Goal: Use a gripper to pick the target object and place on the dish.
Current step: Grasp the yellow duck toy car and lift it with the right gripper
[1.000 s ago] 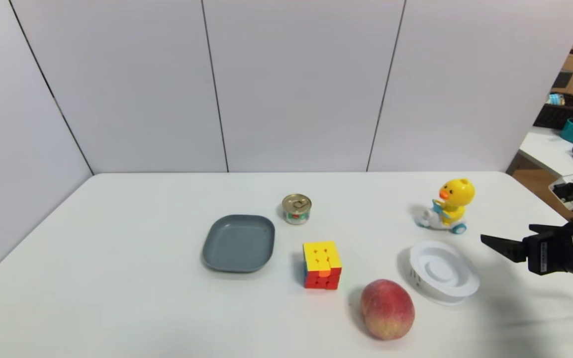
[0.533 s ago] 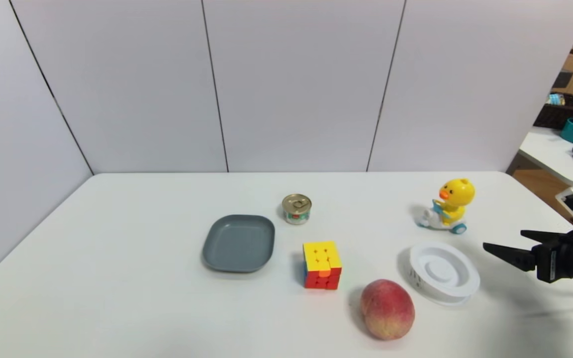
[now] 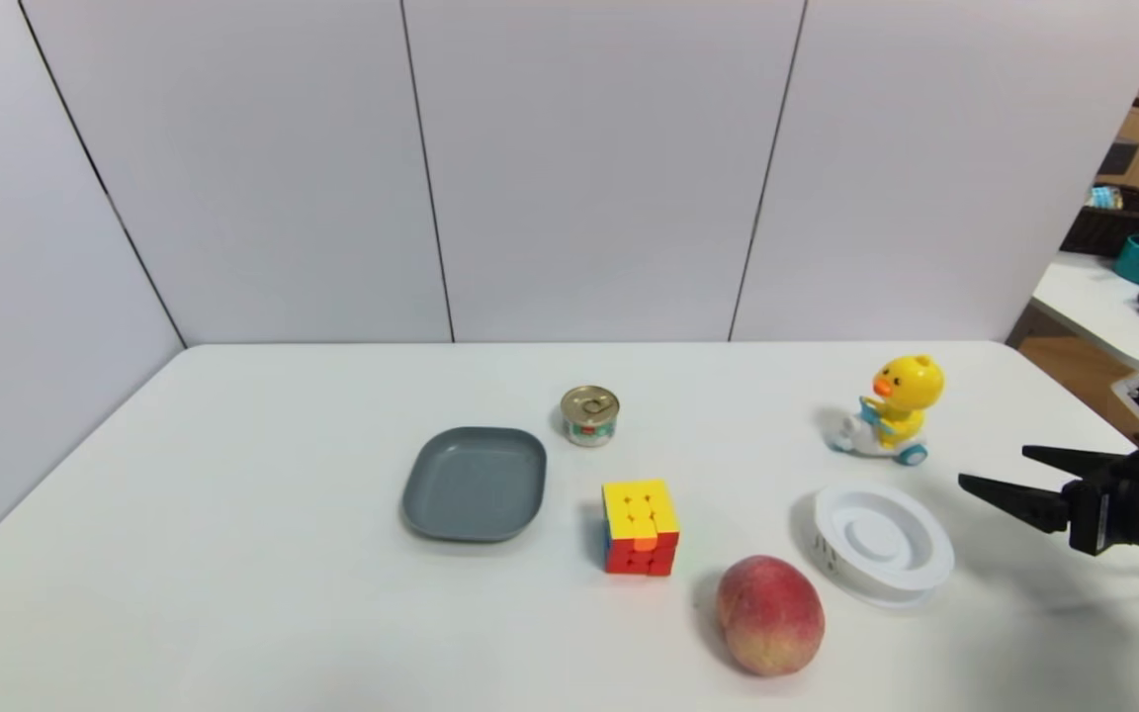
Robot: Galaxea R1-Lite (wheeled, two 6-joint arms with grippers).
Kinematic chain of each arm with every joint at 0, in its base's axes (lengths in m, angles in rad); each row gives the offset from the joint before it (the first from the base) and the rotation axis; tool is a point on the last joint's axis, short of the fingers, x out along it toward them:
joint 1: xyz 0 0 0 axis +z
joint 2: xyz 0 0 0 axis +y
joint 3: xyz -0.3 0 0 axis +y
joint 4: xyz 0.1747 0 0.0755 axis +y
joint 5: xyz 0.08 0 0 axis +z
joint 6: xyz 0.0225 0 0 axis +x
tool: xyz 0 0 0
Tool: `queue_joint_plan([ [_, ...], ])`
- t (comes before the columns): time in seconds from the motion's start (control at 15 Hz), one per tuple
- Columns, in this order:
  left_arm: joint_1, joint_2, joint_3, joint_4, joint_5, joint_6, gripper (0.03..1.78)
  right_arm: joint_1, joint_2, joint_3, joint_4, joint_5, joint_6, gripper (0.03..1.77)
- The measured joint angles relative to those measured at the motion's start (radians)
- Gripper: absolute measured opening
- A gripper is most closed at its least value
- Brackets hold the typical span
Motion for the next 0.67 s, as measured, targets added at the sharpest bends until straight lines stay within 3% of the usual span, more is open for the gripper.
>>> queue_joint_plan([
  [0.67, 0.0, 0.0, 0.0, 0.0, 0.0, 0.0, 1.69, 0.095, 0.142, -0.082, -0.179, -0.002, -0.002, 1.71],
])
